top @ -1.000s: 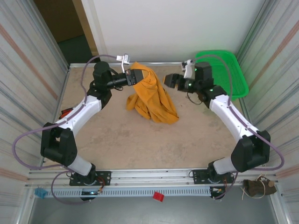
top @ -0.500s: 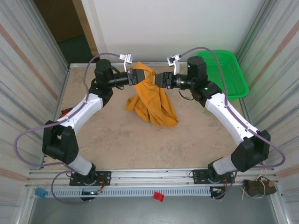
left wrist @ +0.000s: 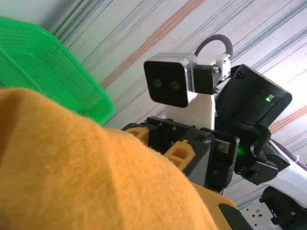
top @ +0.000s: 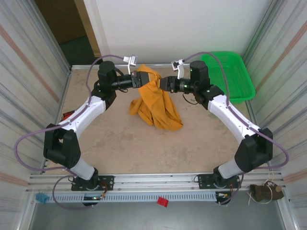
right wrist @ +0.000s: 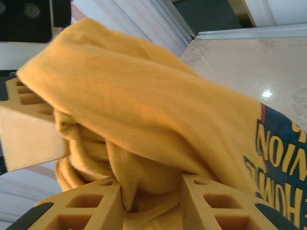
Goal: Fold the inside-out t-shirt
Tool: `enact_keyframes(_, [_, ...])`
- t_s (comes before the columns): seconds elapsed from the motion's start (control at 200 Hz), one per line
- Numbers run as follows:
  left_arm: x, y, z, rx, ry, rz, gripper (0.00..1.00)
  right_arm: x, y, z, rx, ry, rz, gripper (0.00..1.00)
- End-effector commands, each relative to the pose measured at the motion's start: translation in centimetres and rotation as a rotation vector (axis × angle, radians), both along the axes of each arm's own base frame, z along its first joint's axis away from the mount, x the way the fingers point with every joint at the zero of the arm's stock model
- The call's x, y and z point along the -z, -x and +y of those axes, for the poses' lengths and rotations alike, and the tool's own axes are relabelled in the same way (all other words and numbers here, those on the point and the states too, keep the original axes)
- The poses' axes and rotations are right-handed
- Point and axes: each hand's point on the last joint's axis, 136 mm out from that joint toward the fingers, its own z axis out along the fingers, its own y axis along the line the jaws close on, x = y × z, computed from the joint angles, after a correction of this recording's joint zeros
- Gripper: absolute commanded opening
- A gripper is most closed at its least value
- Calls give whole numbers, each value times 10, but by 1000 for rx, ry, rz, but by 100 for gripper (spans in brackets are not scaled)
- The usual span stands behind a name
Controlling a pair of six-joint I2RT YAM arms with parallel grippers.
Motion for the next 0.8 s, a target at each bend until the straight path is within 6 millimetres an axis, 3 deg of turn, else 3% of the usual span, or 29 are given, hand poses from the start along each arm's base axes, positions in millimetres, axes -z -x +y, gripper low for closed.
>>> enact_keyframes(0.0, [-42, 20, 2, 35, 48, -130, 0, 2, -8, 1, 11, -11, 2, 30])
enact_keyframes(0.09, [-40, 19, 3, 30, 50, -125, 0, -4, -10, 2, -6, -43, 4, 15])
enact_keyframes(0.135, [-39, 18, 3, 25, 52, -120, 0, -10, -9, 2, -20, -63, 2, 0])
enact_keyframes(0.25, [-28, 9, 5, -31, 53, -85, 0, -33, -4, -8, -44, -141, -10, 0])
enact_keyframes(0.376, [-6, -10, 13, -137, 36, -31, 0, -73, 11, -25, -66, -248, -70, 0])
enact_keyframes(0.516, [15, -22, 16, -187, 26, 7, 9, -103, 32, -26, -120, -309, -126, 0])
enact_keyframes(0.701, [27, -31, 16, -208, 25, 32, 13, -110, 43, -23, -178, -360, -143, 0])
enact_keyframes(0.731, [27, -33, 18, -219, 18, 33, 17, -107, 42, -24, -172, -360, -144, 0])
enact_keyframes(0.792, [26, -33, 23, -237, -1, 26, 35, -99, 35, -28, -142, -360, -127, 0])
